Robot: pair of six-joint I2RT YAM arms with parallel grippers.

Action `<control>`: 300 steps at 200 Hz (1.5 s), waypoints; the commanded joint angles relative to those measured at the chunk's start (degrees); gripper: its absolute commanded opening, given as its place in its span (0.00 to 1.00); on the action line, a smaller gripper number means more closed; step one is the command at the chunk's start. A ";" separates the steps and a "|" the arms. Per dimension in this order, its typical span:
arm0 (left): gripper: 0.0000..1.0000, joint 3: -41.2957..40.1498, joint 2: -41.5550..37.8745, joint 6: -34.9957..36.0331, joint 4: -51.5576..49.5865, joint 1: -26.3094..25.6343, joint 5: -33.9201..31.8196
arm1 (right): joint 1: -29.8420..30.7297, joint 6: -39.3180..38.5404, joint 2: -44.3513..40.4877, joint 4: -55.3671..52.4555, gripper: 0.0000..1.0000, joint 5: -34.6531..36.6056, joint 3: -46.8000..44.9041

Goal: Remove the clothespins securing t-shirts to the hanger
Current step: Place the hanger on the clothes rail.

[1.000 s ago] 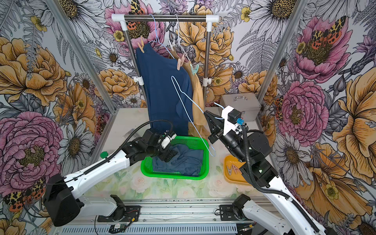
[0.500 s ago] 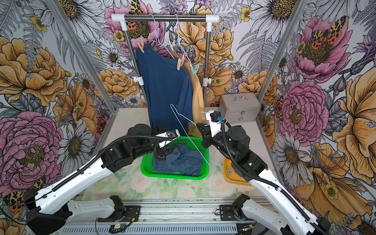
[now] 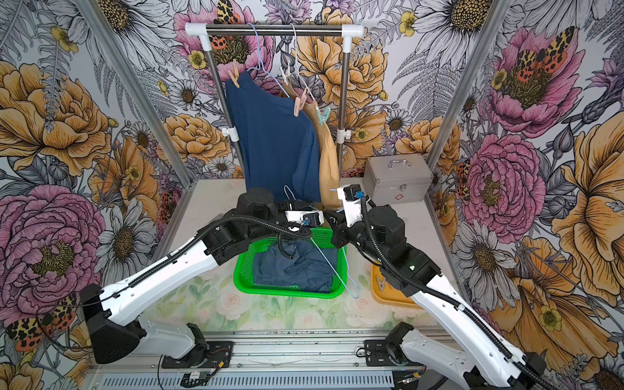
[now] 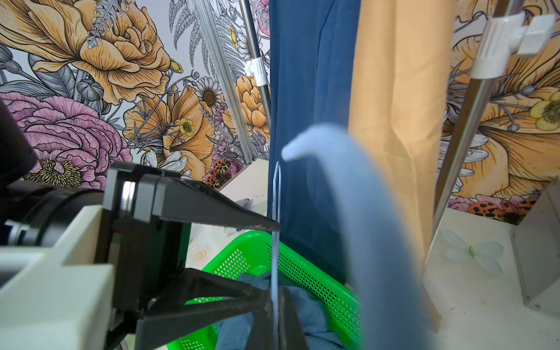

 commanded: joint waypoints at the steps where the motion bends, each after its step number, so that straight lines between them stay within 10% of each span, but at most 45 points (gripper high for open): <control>1: 0.43 1.99 1.37 2.54 3.16 -0.55 2.36 | 0.48 1.68 0.65 -1.44 0.00 1.24 2.69; 109: 0.00 1.53 3.34 2.44 4.33 -0.96 2.54 | 0.58 0.60 2.23 -2.21 0.00 -1.64 3.32; 179: 0.00 -0.71 0.78 1.98 4.25 2.67 3.60 | -0.92 -0.08 -1.17 -5.80 0.55 -2.71 3.85; 300: 0.00 -5.64 -6.72 -2.22 4.24 12.52 10.15 | -9.76 -6.61 -7.17 -26.26 0.54 -13.73 2.69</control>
